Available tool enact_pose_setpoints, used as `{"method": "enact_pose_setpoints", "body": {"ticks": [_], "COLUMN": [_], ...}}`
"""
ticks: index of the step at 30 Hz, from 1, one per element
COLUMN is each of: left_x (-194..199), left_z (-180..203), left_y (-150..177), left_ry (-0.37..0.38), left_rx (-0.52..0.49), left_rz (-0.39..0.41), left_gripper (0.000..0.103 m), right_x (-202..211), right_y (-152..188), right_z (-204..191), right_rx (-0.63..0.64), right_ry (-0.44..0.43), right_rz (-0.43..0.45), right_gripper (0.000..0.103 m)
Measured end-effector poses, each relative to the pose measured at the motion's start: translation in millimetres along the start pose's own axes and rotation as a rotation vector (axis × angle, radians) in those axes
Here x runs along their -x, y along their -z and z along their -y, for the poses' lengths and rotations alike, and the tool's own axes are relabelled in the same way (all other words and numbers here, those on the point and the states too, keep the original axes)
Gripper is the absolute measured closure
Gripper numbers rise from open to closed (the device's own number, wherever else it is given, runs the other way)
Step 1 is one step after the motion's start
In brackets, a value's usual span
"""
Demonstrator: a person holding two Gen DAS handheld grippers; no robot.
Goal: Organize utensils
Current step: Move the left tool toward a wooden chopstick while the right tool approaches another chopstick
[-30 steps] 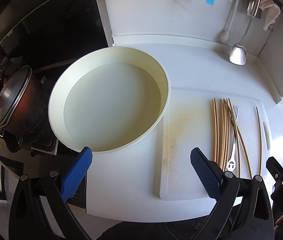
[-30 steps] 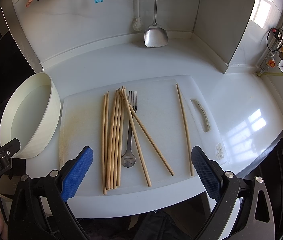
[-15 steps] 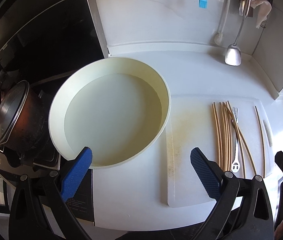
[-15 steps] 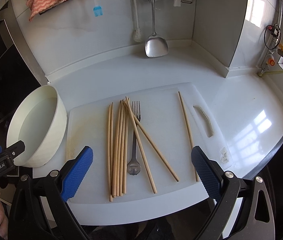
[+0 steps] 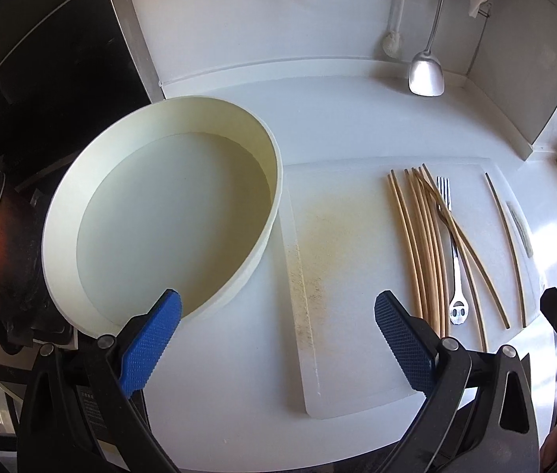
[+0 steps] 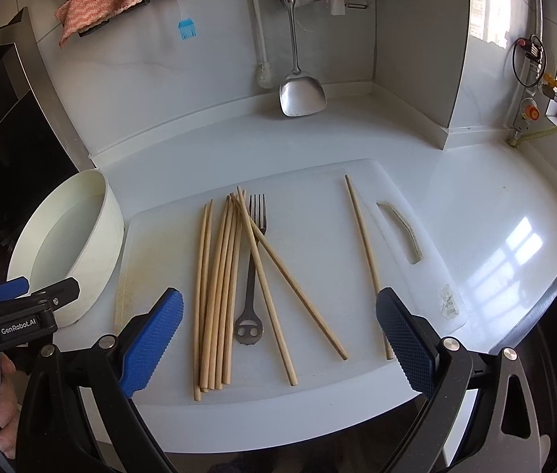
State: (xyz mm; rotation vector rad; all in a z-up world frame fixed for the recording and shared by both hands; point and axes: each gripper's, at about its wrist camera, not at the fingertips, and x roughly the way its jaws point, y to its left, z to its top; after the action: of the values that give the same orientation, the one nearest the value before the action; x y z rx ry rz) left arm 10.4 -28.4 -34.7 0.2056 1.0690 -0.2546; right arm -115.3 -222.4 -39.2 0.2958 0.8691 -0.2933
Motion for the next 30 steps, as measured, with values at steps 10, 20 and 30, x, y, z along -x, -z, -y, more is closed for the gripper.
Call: {"method": "enact_pose_setpoints", "body": {"ticks": [10, 20, 30], "left_x": [-15, -22, -51], "left_z": [43, 57, 42], "left_y": [25, 47, 49], "left_ry": [-0.064, -0.098, -0.041], "left_rx": [0.082, 0.167, 0.207], "left_rz": [0.015, 0.038, 0.100], "left_gripper": [0.006, 0.006, 0.006], "right_x": [-23, -39, -66], "right_y": [5, 12, 18], "right_z": [57, 91, 101], "right_rx": [0.051, 0.078, -0.023], "right_ry": [-0.053, -0.090, -0.044], "right_rz": [0.002, 0.055, 0.094], "right_gripper": [0.009, 0.009, 0.009]}}
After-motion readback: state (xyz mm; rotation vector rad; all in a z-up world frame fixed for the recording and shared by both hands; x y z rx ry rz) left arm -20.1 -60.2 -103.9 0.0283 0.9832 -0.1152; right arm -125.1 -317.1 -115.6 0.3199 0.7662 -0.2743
